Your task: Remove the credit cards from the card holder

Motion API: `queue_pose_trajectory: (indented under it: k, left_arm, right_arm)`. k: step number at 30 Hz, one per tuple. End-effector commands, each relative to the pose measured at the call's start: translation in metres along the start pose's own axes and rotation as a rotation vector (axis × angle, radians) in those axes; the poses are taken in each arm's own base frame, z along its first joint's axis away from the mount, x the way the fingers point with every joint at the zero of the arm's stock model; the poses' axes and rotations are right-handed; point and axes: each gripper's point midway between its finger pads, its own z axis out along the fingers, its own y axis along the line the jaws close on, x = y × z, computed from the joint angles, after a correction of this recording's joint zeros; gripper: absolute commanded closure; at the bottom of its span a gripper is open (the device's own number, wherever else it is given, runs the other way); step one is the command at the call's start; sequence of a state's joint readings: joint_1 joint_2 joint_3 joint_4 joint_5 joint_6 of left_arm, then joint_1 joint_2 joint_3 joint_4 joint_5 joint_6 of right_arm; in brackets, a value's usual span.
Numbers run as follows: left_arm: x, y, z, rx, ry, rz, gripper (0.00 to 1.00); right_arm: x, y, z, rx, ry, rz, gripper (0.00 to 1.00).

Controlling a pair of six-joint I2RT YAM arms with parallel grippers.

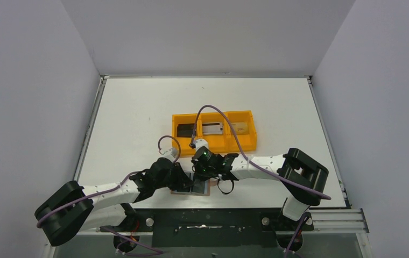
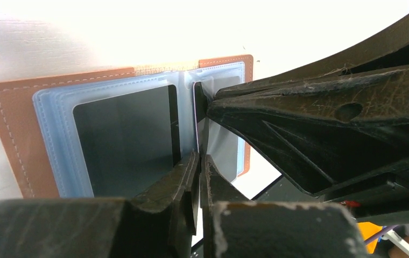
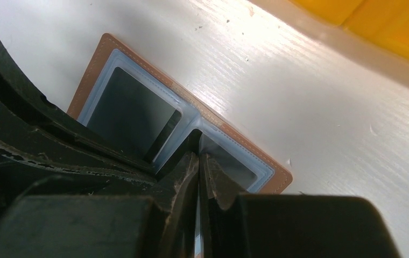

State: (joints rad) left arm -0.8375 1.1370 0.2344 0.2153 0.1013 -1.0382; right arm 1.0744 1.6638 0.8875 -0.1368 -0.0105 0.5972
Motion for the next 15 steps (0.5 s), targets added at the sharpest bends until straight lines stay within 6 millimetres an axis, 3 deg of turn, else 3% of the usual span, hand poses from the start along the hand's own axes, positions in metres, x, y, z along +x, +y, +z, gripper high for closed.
queue_pose_trajectory:
  k: [1,5,7,11,15]
  left_arm:
    - [-0.0236,-0.0373,-0.002,0.132,-0.077,0.023,1.0]
    - [-0.0245,-0.0386,-0.0005,0.134,-0.073,0.018,1.0]
    - [-0.024,-0.0398,-0.0004,0.141,-0.07,0.018,0.92]
    - [-0.0236,-0.0443,-0.0008,0.165,-0.066,0.024,0.89]
    - [-0.0235,-0.0455,0.0003,0.172,-0.058,0.021,0.97]
  right_arm:
    - [-0.0106,0.0127,-0.0115,-0.078,-0.03,-0.006,0.96]
    - [-0.0101,0.0141,-0.0108,-0.089,-0.026,-0.011,0.97]
    - [-0.0089,0.0157,-0.0107,-0.102,-0.024,-0.014,0.97]
    - [-0.0068,0.0142,-0.0097,-0.101,-0.019,-0.009,0.97]
    - [-0.0058,0.0134,-0.0094,-0.103,-0.019,0.0,0.97]
